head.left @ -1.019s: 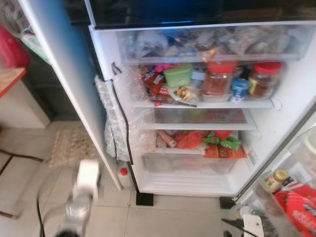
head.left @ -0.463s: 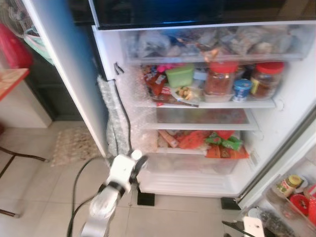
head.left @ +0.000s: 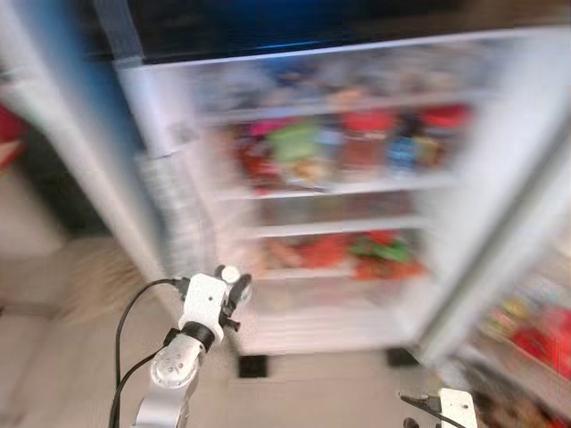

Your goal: Restocking fridge

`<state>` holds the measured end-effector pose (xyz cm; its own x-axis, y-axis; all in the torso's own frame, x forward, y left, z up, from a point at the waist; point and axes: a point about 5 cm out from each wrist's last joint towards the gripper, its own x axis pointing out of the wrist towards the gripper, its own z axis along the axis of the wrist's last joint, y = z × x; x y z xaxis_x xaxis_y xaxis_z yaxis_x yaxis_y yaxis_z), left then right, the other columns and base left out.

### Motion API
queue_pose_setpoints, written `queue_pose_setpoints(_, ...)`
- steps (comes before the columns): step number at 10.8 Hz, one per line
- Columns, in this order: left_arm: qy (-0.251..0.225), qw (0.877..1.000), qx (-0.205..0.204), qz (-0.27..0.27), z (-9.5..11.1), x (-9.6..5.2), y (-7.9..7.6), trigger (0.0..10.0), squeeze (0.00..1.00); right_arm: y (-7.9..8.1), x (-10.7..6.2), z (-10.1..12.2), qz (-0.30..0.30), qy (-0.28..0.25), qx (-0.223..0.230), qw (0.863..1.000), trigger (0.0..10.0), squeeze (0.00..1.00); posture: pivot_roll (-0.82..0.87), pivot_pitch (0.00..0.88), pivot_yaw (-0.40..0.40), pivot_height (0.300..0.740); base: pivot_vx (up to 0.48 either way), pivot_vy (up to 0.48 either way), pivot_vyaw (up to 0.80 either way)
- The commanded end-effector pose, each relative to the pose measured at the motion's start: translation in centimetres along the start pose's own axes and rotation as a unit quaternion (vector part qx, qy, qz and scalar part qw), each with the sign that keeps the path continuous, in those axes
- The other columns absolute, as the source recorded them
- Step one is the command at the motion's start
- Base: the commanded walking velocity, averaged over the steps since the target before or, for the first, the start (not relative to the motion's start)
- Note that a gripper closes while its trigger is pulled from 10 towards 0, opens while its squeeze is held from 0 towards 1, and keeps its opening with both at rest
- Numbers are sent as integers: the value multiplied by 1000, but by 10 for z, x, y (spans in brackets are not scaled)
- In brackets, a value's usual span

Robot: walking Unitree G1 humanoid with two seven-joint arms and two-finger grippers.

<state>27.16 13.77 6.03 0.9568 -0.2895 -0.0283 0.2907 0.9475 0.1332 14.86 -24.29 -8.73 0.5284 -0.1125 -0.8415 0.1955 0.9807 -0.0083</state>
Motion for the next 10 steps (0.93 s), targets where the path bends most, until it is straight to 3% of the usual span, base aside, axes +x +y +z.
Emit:
queue_pose_setpoints(1,-9,1000,10,1,7,2,2,10000,0,0,0,-2,0,5,2,1000,10000,0,-83,0,61,740,244,-364,0)
queue_pose_setpoints(7,-2,1000,11,13,10,4,6,10000,0,0,0,-3,3,3,4,1000,10000,0,-80,0,61,740,249,-315,0)
queue_pose_setpoints(10,-3,1000,10,13,11,4,5,10000,0,0,-1,-3,5,4,1,1000,10000,0,-79,0,59,740,0,0,0)
